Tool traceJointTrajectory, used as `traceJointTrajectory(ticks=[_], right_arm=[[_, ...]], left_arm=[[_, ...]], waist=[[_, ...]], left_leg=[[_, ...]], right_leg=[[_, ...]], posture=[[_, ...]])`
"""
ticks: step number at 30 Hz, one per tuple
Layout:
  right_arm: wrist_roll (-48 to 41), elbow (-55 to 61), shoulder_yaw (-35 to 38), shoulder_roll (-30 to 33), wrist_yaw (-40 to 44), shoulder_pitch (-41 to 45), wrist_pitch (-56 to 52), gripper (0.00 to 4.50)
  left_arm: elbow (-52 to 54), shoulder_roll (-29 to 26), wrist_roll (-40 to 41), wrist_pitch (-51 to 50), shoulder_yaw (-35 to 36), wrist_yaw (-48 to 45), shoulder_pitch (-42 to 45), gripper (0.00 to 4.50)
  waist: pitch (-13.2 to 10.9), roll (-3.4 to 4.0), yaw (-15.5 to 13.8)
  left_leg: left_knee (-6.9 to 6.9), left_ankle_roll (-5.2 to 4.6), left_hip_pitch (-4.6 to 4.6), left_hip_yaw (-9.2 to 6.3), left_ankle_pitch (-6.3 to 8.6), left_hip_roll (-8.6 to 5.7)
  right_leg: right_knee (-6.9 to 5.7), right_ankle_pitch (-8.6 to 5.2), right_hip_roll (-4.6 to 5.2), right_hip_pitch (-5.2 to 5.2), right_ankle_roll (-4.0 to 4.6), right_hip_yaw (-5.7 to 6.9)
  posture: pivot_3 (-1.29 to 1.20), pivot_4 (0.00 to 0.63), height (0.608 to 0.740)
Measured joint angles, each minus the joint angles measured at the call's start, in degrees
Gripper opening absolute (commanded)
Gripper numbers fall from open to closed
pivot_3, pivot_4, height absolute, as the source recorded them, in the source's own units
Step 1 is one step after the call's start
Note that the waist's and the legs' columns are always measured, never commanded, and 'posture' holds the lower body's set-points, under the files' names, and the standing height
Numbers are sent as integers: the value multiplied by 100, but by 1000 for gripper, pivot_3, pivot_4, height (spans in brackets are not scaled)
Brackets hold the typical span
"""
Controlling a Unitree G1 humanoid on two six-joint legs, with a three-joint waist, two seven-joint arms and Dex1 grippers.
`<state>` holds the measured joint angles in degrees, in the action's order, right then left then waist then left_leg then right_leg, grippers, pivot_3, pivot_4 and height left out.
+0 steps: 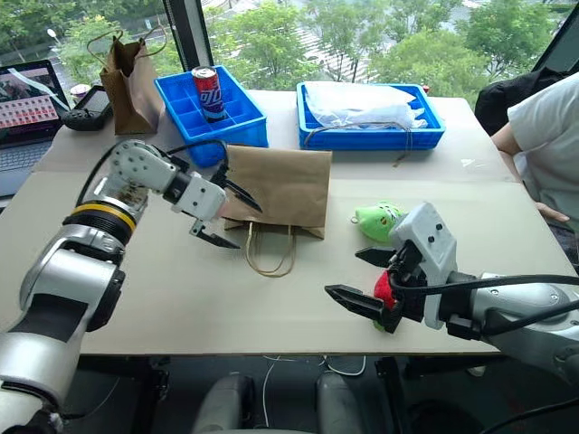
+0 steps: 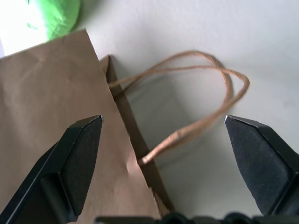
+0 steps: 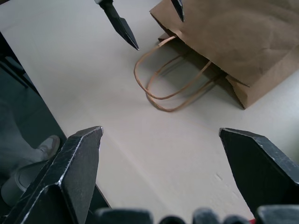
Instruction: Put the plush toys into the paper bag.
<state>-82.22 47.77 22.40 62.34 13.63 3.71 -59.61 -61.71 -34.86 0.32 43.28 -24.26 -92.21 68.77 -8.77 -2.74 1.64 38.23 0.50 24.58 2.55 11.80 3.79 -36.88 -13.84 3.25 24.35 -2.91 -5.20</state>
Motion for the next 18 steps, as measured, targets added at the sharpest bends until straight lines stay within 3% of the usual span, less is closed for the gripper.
traceJointTrajectory(ticks=[4, 11, 15, 18], right_arm=[[182, -52, -113, 0, 65, 88, 94, 4433], [420, -239, -363, 4, 194, 449, 200, 4433], [468, -273, -361, 29, 192, 449, 200, 4500], [472, -267, -360, 28, 125, 445, 200, 4500]], left_arm=[[245, -179, 202, 12, -279, -5, -237, 4500], [-92, 722, -93, 303, -145, 299, -357, 4500], [-468, 1058, -566, 456, -142, 903, -122, 3431], [-622, 1243, -705, 445, -118, 1139, -73, 2292]], waist=[[0, 1, -48], [0, 0, -147], [0, 0, -148], [0, 0, -141]], left_leg=[[7, 0, -5, -1, 0, -3], [57, -9, 50, -21, 4, -10], [57, -10, 51, -29, 5, -16], [57, -10, 51, -31, 5, -16]], right_leg=[[-2, -1, 3, -10, 0, 1], [1, -3, 1, 2, -7, 5], [0, -3, 1, 1, -9, 6], [-2, -3, 1, 1, -10, 6]], posture=[[0, 150, 722], [0, 150, 722], [0, 150, 722], [0, 150, 722]])
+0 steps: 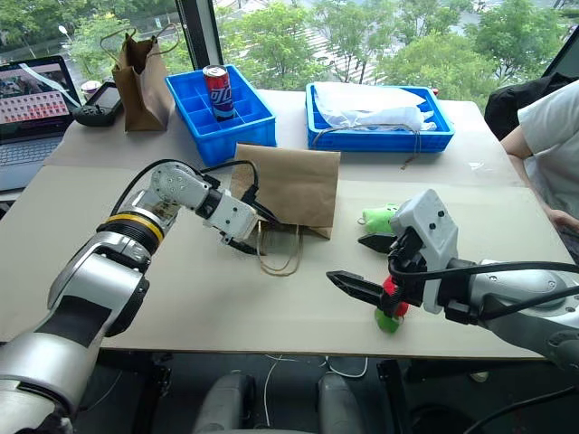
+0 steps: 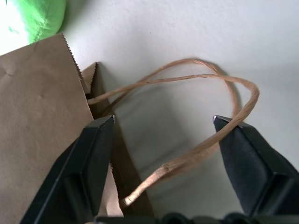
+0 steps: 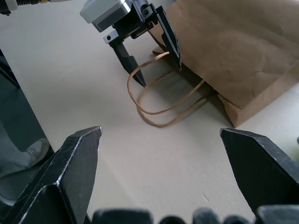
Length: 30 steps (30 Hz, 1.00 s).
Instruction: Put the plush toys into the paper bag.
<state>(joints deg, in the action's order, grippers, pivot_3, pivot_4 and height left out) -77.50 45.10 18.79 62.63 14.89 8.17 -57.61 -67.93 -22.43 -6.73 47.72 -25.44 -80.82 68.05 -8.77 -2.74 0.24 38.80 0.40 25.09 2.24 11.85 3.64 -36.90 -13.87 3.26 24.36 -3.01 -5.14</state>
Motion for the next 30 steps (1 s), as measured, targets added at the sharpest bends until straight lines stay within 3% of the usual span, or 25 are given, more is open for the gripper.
traceJointTrajectory(ticks=[7, 13, 17, 21, 24, 30], right_arm=[[332, 262, -69, -151, -171, -591, 21, 4500], [988, 415, -467, -574, -291, -1130, 120, 4500], [1403, 499, -879, -1013, -385, -1125, 252, 4500], [2137, 338, -1554, -1770, -598, -783, 561, 3484], [3089, -123, -2189, -2448, -765, -428, 965, 2431], [4068, -767, -2798, -3400, -810, -50, 1439, 473]], left_arm=[[-155, 120, 496, -1092, 890, -475, 324, 60], [277, 151, 1109, -3484, 1554, -908, 451, 60], [1399, 25, 1420, -5181, 1666, -1099, 367, 60], [2872, -9, 1765, -6839, 1706, -933, 114, 0], [3917, 37, 1849, -8087, 1548, -519, -199, 0], [4742, -20, 1839, -8547, 1258, -249, -551, 0]], waist=[[0, 1, 37], [1, 2, 53], [1, 2, 71], [2, 9, 86], [1, 11, 81], [1, 13, 64]], left_leg=[[3, 0, 6, -13, 0, -4], [7, 0, 9, -32, 0, -14], [6, 0, 12, -41, 0, -15], [6, 0, 9, -45, -1, -17], [10, 1, 8, -47, -1, -18], [9, 1, 9, -49, -1, -21]], right_leg=[[-3, -2, -2, 0, -3, 3], [-12, -11, -4, -4, -14, 2], [-15, -15, -6, -3, -15, 2], [-20, -18, -8, -4, -15, 0], [-23, -18, -10, -3, -14, 0], [-23, -20, -11, -3, -12, -1]], posture=[[0, 150, 722], [0, 150, 722], [0, 150, 722], [0, 150, 722], [0, 150, 722], [0, 150, 722]])
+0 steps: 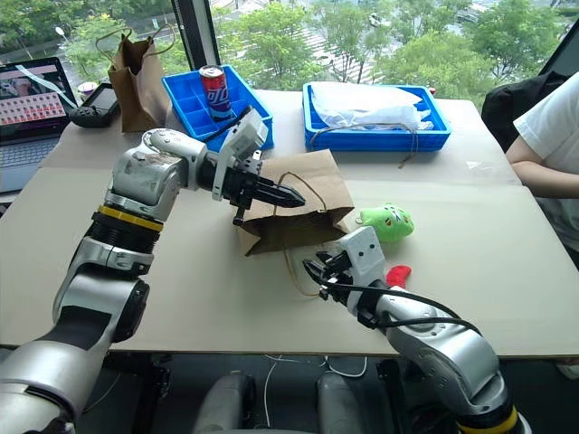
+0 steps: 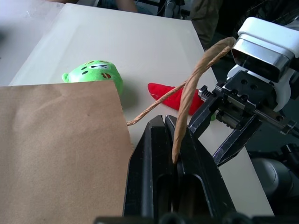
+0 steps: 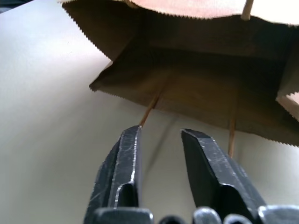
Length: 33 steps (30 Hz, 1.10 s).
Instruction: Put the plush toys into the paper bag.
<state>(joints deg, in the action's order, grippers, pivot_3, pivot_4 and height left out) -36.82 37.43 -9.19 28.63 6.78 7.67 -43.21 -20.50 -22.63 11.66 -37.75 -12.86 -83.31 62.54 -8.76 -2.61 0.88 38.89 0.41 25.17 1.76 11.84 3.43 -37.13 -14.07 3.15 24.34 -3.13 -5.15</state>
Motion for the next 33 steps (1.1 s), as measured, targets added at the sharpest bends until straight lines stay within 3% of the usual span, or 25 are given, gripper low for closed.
traceJointTrajectory(ticks=[1, 2, 9, 15, 22, 27, 33], right_arm=[[128, -159, -26, -104, 18, 92, 97, 101], [293, -421, -56, -307, 53, 231, 241, 7], [1189, -2119, -318, -992, 610, 536, 1398, 7], [1742, -3386, -311, -1239, 1106, 800, 2287, 7], [2262, -3579, -365, -1183, 1373, 811, 2364, 7], [2514, -3508, -375, -1165, 1458, 814, 2257, 7], [2741, -3393, -396, -1156, 1573, 805, 2139, 7]], left_arm=[[40, -17, 6, -40, -4, 53, -29, 0], [64, -20, 31, -156, 2, 120, -32, 0], [72, -1, 353, -940, 179, 568, 166, 0], [-78, 218, 1082, -2264, 1175, 1440, 623, 0], [-144, 51, 1331, -2615, 1464, 2017, 593, 0], [-745, -35, 1372, -2579, 1774, 2423, 708, 0], [-1056, 124, 1593, -2682, 2146, 2882, 724, 0]], waist=[[0, 0, -1], [0, 0, 4], [-1, 8, -1], [-2, 9, 21], [-1, 11, 44], [-1, 11, 34], [-1, 11, 18]], left_leg=[[0, 0, -1, 0, 0, 0], [2, 0, -1, -1, 0, 1], [-3, 0, 2, -5, -1, -5], [-2, 1, 0, -9, -1, -5], [-7, 1, -3, -12, -1, -5], [-6, 3, -4, -13, -2, -6], [-6, 3, -4, -14, -2, -8]], right_leg=[[1, 0, 0, -3, 0, 1], [0, 0, -2, -3, 1, 2], [3, -3, 0, -2, -4, 0], [-2, -3, -1, -3, -4, 1], [-7, -3, -1, -2, -4, 2], [-6, -3, -1, -6, -4, 3], [-6, -2, 0, -5, -4, 2]], posture=[[0, 150, 722], [0, 150, 722], [0, 150, 722], [0, 150, 722], [0, 150, 722], [0, 150, 722], [0, 150, 722]])
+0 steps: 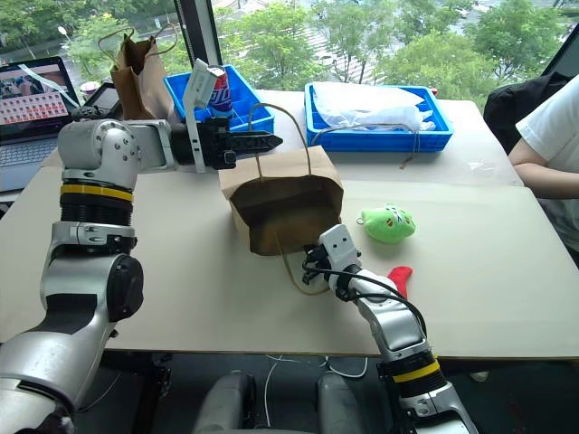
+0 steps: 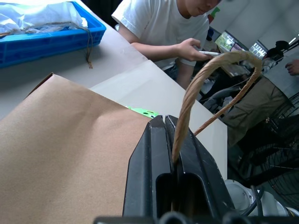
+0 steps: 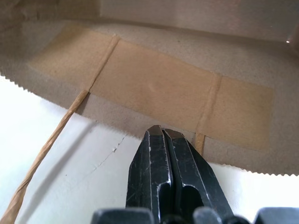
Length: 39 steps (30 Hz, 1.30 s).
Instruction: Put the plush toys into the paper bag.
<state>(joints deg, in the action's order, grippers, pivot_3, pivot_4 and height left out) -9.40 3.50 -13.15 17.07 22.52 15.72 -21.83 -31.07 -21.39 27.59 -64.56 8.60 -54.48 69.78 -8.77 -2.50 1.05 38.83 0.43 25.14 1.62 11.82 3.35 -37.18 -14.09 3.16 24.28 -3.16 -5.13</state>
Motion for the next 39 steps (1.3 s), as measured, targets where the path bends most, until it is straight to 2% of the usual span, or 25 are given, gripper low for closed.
traceJointTrajectory(ticks=[4, 6, 10, 13, 15, 17, 21, 23, 24, 25, 29, 32, 34, 39], right_arm=[[-8, 299, 36, 58, 101, -78, -264, 7], [-245, 897, 193, 413, 301, -108, -697, 7], [-691, 1995, 1073, 1371, 682, 145, -1500, 7], [-1213, 2380, 1704, 2175, 1115, 238, -2166, 657], [-1427, 2413, 2029, 2764, 1401, 346, -2532, 1319], [-1487, 2371, 2192, 2998, 1494, 512, -2688, 1986], [-1258, 1561, 2135, 2962, 1281, 998, -2677, 3341], [-1063, 951, 1988, 2717, 1117, 1127, -2584, 4125], [-954, 569, 1850, 2555, 1059, 1216, -2488, 4408], [-846, 158, 1687, 2379, 1005, 1275, -2397, 4459], [-279, -1399, 1167, 1978, 798, 1572, -1850, 4459], [-83, -2002, 1176, 1884, 709, 1689, -1425, 3721], [-59, -2052, 1198, 1881, 718, 1658, -1289, 3006], [-92, -976, 1269, 2193, 1021, 1053, -1203, 1347]], left_arm=[[-71, 153, 212, -96, 192, 237, -5, 0], [39, 289, 311, -163, 236, 367, -75, 0], [165, 371, 413, -209, 240, 480, -320, 0], [254, 291, 415, -205, 125, 443, -461, 0], [285, 246, 415, -205, 88, 428, -549, 0], [305, 246, 417, -205, 62, 430, -572, 0], [496, 343, 512, -209, 52, 474, -614, 0], [565, 355, 558, -221, 66, 529, -679, 0], [580, 371, 581, -243, 69, 565, -703, 0], [611, 407, 607, -271, 64, 603, -718, 0], [806, 435, 690, -391, 61, 696, -765, 0], [840, 421, 797, -465, 107, 788, -765, 0], [840, 414, 845, -471, 164, 847, -765, 0], [827, 412, 870, -469, 191, 976, -745, 0]], waist=[[0, 0, -4], [-7, 10, -20], [-7, 10, -19], [-7, 11, -11], [-9, 13, -10], [-8, 13, -10], [-8, 13, -12], [-8, 13, -11], [-8, 13, -5], [-8, 13, -2], [-10, 16, 6], [-10, 16, -4], [-10, 16, 0], [-12, 20, 0]], left_leg=[[0, 0, 1, 0, 0, -3], [0, 1, 5, -2, 0, -18], [0, 1, 4, -10, -1, -30], [-6, 1, 3, -15, 0, -33], [-7, 1, 3, -15, -1, -36], [-6, 0, 3, -16, -1, -36], [-4, 0, 2, -16, -1, -38], [-5, 0, 2, -16, -1, -39], [-5, 0, 2, -16, -1, -40], [-5, 0, 3, -15, -1, -41], [-7, 1, 5, -15, -2, -42], [-7, 2, 4, -16, -2, -42], [-7, 2, 4, -17, -2, -42], [-9, 2, 5, -20, -2, -44]], right_leg=[[0, 0, 2, 1, 0, -1], [-1, -2, 15, 2, -4, -3], [0, -4, 23, -1, -9, -3], [1, -4, 22, 0, -9, -4], [3, -4, 23, -1, -9, -4], [3, -4, 23, -2, -9, -5], [3, -4, 24, -5, -9, -6], [6, -4, 24, -4, -9, -7], [5, -4, 24, -2, -9, -10], [4, -4, 25, 0, -9, -11], [4, -4, 26, 2, -10, -14], [6, -4, 26, -3, -10, -13], [5, -4, 26, -4, -11, -13], [5, -6, 26, -1, -15, -14]], posture=[[0, 150, 722], [0, 150, 722], [0, 150, 722], [0, 150, 722], [0, 150, 722], [0, 150, 722], [0, 150, 722], [0, 150, 722], [0, 150, 722], [0, 150, 722], [0, 150, 722], [0, 150, 722], [0, 150, 722], [0, 150, 722]])
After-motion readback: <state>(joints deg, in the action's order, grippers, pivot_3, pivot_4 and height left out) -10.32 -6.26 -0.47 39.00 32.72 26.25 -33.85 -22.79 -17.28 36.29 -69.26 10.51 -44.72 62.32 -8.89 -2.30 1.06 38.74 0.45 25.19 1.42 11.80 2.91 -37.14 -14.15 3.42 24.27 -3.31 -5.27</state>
